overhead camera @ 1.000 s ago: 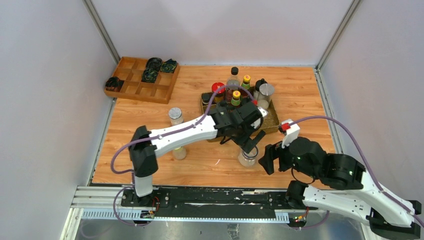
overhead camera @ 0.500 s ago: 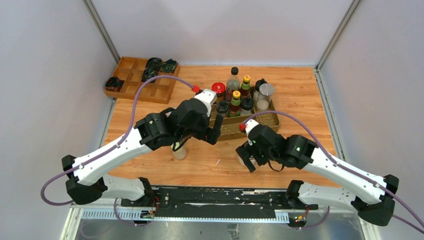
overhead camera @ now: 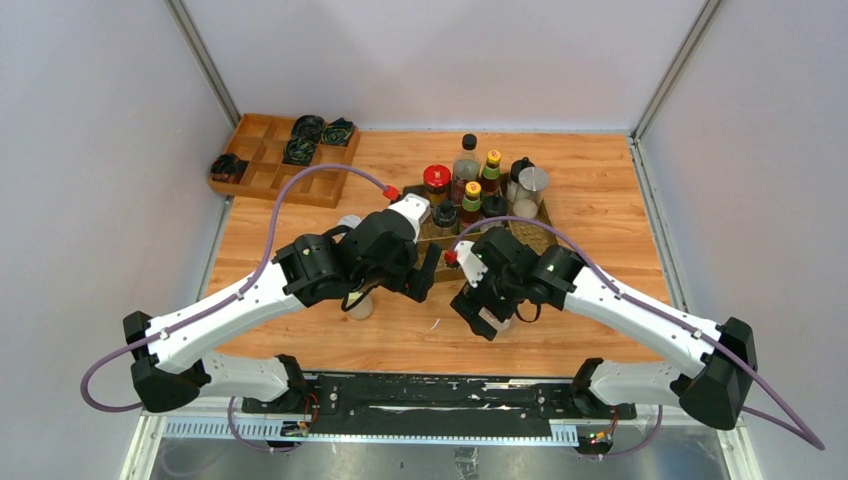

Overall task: Organize the condiment bottles
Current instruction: Pick up the bottle from the center of the board.

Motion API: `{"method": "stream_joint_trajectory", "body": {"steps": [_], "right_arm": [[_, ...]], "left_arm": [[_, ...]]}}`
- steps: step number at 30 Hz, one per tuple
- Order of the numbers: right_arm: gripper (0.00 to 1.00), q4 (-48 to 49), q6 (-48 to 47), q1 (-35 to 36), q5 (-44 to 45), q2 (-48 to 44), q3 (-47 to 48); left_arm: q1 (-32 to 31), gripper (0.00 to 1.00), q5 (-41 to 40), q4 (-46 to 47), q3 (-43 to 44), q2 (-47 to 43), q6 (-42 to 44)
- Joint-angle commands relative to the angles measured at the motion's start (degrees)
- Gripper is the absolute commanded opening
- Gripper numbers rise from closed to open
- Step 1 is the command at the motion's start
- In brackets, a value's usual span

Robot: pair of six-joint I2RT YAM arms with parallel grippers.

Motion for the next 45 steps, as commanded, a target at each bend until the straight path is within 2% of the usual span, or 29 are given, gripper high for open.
{"method": "stream_joint_trajectory", "body": {"steps": [1,5,16,33,37,42,45], "right_arm": [[0.97,-0.7,-3.4,-0.8,-2.6,1.1,1.4],[0.97,-1.0,-3.2,-0.9,-1.2,3.0,1.5],[0.96,0.0,-1.0,-3.4,14.2,4.9,0.7],[0.93,2.7,-0.4,-6.8,5.9,9.3,-1.7],[0.87,2.5,0.4,-7.1,5.0,8.7,-2.2],[0.70,2.4,1.7,-7.4,4.9,7.1,-2.6],[0.67,2.2,4.7,-7.5,5.9,6.3,-2.5]], "left_arm": [[-0.2,0.98,0.3,0.0,-0.3,-0.6,-0.7],[-0.3,0.98,0.5,0.0,-0.5,-0.1,-0.3],[-0.3,0.97,1.3,0.0,-0.9,1.0,1.1],[-0.2,0.97,2.1,0.1,0.1,3.9,2.0],[-0.3,0.97,2.3,0.2,0.3,4.3,2.0],[-0.2,0.97,2.7,0.2,0.5,4.5,1.9],[-0.2,0.97,2.8,0.2,0.5,4.4,2.0]]}}
